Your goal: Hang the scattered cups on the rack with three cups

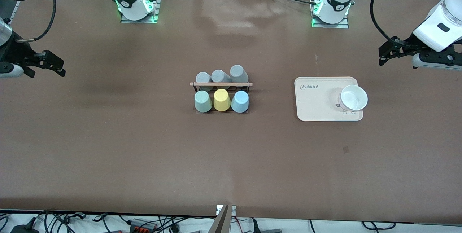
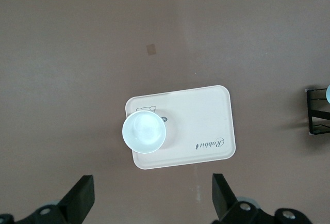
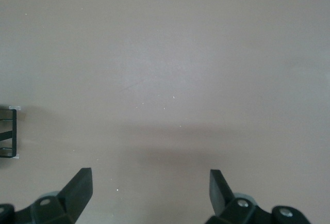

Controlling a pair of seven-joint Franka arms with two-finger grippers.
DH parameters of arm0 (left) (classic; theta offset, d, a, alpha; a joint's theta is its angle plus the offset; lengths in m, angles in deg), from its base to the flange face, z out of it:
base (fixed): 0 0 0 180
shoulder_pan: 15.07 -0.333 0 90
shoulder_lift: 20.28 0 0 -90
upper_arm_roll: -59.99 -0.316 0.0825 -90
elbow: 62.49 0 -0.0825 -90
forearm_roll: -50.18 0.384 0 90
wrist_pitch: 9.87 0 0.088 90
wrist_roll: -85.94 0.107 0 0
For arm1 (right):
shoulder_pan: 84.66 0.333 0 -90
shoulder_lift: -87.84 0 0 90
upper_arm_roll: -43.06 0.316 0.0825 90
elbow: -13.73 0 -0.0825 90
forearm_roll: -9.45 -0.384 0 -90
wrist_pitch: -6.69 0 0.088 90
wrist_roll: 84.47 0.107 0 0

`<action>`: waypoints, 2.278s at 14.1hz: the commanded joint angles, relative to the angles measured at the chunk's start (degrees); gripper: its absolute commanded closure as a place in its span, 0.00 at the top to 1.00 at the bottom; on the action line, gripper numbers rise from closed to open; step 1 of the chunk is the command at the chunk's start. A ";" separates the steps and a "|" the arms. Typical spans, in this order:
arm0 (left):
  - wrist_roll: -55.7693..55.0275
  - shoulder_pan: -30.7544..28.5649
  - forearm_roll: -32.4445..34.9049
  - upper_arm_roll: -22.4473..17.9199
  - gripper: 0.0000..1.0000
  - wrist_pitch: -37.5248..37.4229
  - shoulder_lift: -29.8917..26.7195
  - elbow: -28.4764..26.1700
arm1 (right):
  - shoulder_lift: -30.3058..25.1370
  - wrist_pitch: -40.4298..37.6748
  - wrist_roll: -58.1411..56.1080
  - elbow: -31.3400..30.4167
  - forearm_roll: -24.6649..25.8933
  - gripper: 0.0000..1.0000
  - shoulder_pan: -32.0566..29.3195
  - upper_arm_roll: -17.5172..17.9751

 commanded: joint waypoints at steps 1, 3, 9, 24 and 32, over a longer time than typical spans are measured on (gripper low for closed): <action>1.02 -0.19 -0.59 -0.14 1.00 -0.85 0.21 0.75 | -1.12 -0.48 -0.01 -0.28 0.57 1.00 0.12 0.03; 1.02 -0.19 -0.59 -0.14 1.00 -0.85 0.21 0.75 | -1.21 -2.24 0.08 0.07 0.21 1.00 0.03 -0.15; 1.02 -0.19 -0.59 -0.14 1.00 -0.85 0.21 0.84 | -1.39 -3.65 0.08 0.16 0.39 1.00 0.11 0.11; 0.93 -0.11 -0.33 0.12 1.00 -0.67 2.05 3.92 | -2.80 -6.81 3.16 0.16 0.21 1.00 -3.05 3.10; 0.93 -0.11 -0.24 0.38 1.00 -0.50 2.14 4.09 | -3.50 -6.55 2.54 0.07 0.30 1.00 -2.87 3.19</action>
